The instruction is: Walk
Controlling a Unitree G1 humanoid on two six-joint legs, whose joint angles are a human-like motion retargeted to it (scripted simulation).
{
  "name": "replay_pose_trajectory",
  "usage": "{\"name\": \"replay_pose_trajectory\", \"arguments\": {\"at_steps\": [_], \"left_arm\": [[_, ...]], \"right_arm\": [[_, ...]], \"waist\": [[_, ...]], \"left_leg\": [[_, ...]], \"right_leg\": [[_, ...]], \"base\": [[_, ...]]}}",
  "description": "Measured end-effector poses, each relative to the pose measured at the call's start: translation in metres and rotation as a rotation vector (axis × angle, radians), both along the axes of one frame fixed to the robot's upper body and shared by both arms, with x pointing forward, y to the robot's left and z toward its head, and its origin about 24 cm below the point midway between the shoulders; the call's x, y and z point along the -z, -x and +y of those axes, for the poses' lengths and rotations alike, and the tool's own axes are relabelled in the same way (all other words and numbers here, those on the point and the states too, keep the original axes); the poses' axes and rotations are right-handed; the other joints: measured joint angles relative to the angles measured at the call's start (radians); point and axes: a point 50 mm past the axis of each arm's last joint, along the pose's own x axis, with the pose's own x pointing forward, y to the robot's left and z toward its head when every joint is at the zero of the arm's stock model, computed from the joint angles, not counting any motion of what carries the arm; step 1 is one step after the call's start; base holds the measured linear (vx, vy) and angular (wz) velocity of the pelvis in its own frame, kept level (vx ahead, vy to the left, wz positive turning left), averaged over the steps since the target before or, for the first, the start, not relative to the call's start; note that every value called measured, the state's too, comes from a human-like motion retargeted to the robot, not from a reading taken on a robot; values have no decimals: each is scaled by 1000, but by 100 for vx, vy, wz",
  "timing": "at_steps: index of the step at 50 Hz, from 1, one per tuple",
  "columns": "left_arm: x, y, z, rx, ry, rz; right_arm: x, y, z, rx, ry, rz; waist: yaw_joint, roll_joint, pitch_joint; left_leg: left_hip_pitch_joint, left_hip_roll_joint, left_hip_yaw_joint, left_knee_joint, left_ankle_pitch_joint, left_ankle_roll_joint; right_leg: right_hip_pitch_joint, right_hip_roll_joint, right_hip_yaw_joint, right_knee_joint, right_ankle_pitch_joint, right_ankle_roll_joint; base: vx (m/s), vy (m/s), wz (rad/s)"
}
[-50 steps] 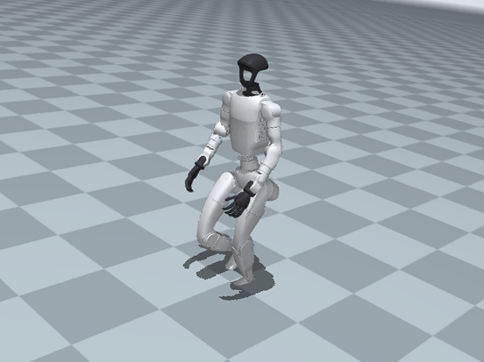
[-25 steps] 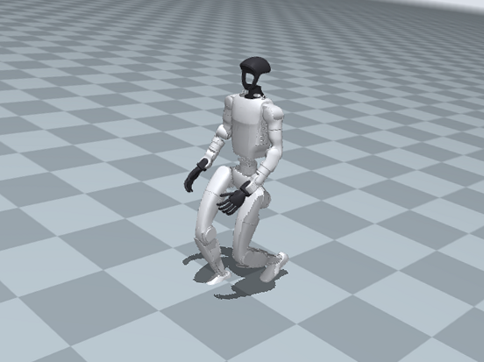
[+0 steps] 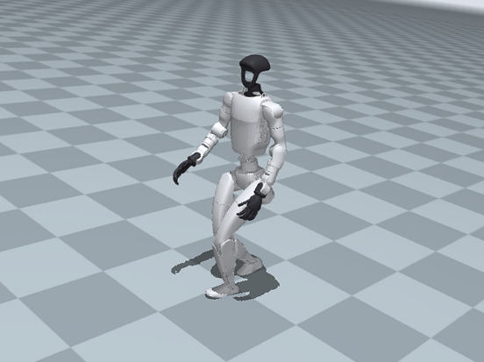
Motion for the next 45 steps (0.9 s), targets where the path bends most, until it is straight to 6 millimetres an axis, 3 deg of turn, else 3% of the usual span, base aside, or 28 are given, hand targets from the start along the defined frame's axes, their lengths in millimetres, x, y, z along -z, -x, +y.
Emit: {"name": "replay_pose_trajectory", "arguments": {"at_steps": [3,8,10,14,18,23,27,30,35,40,45], "left_arm": [[-2,-9,0,-1,-12,-20],[-12,-38,-4,18,-22,-111],[-18,-54,-7,30,-21,-165],[-34,-85,-14,41,-13,-270],[-50,-110,-22,50,8,-365],[-65,-129,-33,110,28,-449],[-67,-131,-40,155,37,-464],[-61,-124,-46,178,48,-436],[-38,-92,-43,183,43,-309],[-21,-62,-34,168,16,-193],[-15,-44,-23,123,-9,-138]], "right_arm": [[14,16,2,-2,-4,79],[34,44,-1,5,-10,210],[40,53,-4,17,-5,245],[44,65,-17,58,18,278],[46,75,-31,113,48,301],[49,86,-44,172,80,335],[51,93,-48,188,90,357],[53,98,-49,195,89,370],[52,97,-46,192,86,351],[40,73,-45,166,102,253],[23,41,-43,142,122,131]], "waist": [[-18,-43,16],[-59,-100,23],[-75,-98,23],[-102,-58,25],[-116,-5,28],[-95,68,14],[-75,88,-1],[-67,96,7],[-37,149,38],[13,234,62],[56,215,62]], "left_leg": [[75,-58,17,11,-3,26],[197,-142,35,-62,-30,60],[244,-146,34,-97,-46,62],[352,-116,27,-180,-75,49],[444,-67,20,-250,-99,31],[511,20,15,-286,-138,15],[541,48,4,-262,-165,12],[571,60,-17,-182,-191,4],[576,160,-35,133,-206,-44],[456,341,-54,520,-28,-98],[236,401,-55,687,-33,-23]], "right_leg": [[47,-55,18,103,49,43],[-41,-166,31,383,246,118],[-116,-204,22,471,273,105],[-278,-246,-10,496,209,40],[-407,-219,-49,336,150,17],[-481,-82,-63,-23,150,43],[-493,-21,-53,-152,168,48],[-469,4,-62,-117,185,32],[-400,92,-111,3,188,-20],[-302,212,-172,-29,163,-92],[-212,234,-146,-92,121,-99]], "base": [[2,1,-1],[0,1,-4],[0,5,-30],[1,4,-43],[2,1,-44],[1,-1,-50],[-2,-2,-32],[0,-1,-8],[1,-5,-33],[-2,-5,-37],[-1,-1,-4]]}}
